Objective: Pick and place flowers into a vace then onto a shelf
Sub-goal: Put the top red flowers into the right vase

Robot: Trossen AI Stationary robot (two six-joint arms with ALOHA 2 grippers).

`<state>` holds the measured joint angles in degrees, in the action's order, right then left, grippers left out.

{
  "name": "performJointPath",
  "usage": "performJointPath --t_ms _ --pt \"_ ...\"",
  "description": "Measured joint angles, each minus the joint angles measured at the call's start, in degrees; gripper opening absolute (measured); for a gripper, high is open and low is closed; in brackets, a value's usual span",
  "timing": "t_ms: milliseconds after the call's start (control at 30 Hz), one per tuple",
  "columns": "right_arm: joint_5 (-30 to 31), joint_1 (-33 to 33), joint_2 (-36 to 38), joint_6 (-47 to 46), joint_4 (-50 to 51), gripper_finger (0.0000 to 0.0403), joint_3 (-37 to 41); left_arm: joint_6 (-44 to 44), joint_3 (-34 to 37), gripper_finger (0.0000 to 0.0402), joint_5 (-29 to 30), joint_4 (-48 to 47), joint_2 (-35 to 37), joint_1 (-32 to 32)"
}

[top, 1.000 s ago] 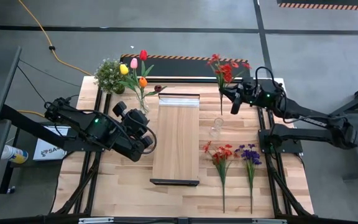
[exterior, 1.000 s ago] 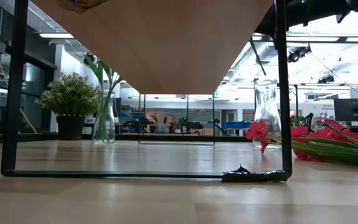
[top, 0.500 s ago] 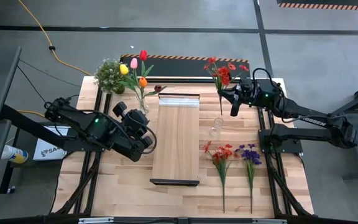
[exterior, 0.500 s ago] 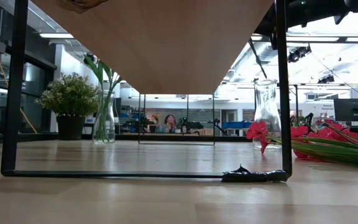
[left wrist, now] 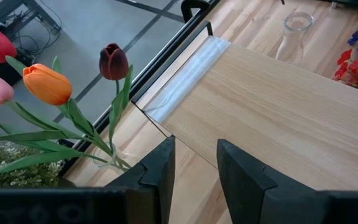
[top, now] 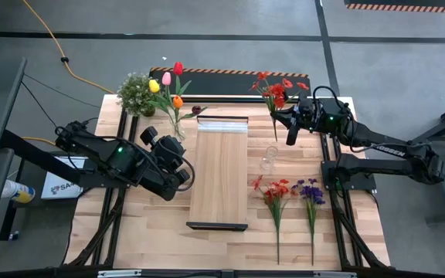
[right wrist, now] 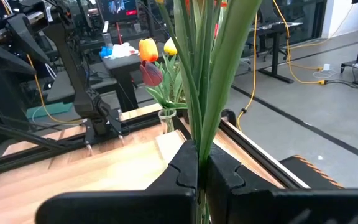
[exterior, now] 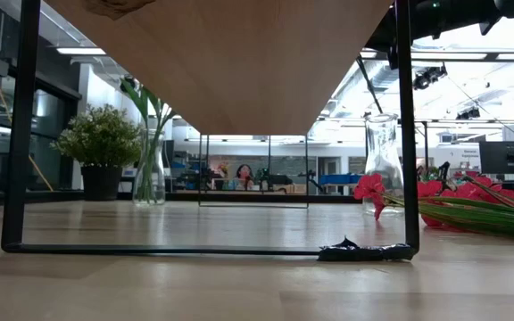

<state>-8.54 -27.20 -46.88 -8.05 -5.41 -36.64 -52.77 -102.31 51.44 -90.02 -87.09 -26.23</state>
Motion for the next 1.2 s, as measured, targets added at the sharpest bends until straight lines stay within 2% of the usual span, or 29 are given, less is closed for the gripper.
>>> performJointPath --t_ms 400,1200 --pt "-0.06 -0.17 0.01 4.03 0.02 0.0000 0.00 0.00 0.00 0.0152 0.02 0.00 0.00 0.00" --pt "-1.50 0.84 0.03 3.88 0.91 0.0000 0.02 0.00 0.00 0.0152 -0.52 0.00 0.00 0.00"
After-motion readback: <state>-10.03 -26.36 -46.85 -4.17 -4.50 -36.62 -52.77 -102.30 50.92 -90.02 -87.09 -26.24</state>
